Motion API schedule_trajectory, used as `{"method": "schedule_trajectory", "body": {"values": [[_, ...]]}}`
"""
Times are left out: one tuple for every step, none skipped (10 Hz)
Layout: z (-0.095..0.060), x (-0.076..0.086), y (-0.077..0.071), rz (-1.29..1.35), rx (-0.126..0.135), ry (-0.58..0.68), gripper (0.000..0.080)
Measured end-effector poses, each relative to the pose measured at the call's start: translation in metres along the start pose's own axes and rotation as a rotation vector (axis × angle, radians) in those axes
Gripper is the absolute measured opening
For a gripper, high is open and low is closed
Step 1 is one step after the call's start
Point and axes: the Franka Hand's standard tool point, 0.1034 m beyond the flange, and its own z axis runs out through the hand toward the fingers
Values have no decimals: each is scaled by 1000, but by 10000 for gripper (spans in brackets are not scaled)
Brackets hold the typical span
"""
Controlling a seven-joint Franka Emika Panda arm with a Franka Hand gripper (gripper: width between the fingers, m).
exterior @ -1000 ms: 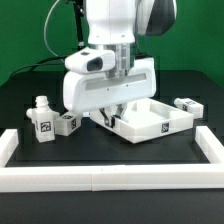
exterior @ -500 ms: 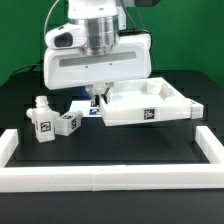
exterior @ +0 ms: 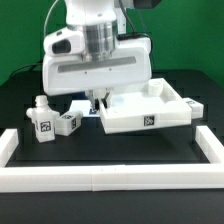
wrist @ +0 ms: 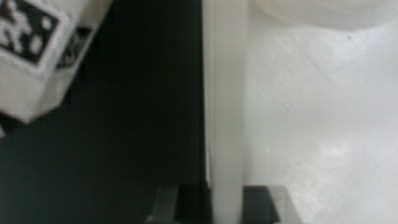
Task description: Assemble one leg
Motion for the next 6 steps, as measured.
{"method": "schedule_trajectory", "body": {"values": [[0,15,5,12,-3,15,54],[5,21,8,48,1,17,54],[7,23,8,44,1,16,54],[7,22,7,44,1,15,54],[8,22,7,44,1,14,54],[9,22,7,44,2,12,54]]}}
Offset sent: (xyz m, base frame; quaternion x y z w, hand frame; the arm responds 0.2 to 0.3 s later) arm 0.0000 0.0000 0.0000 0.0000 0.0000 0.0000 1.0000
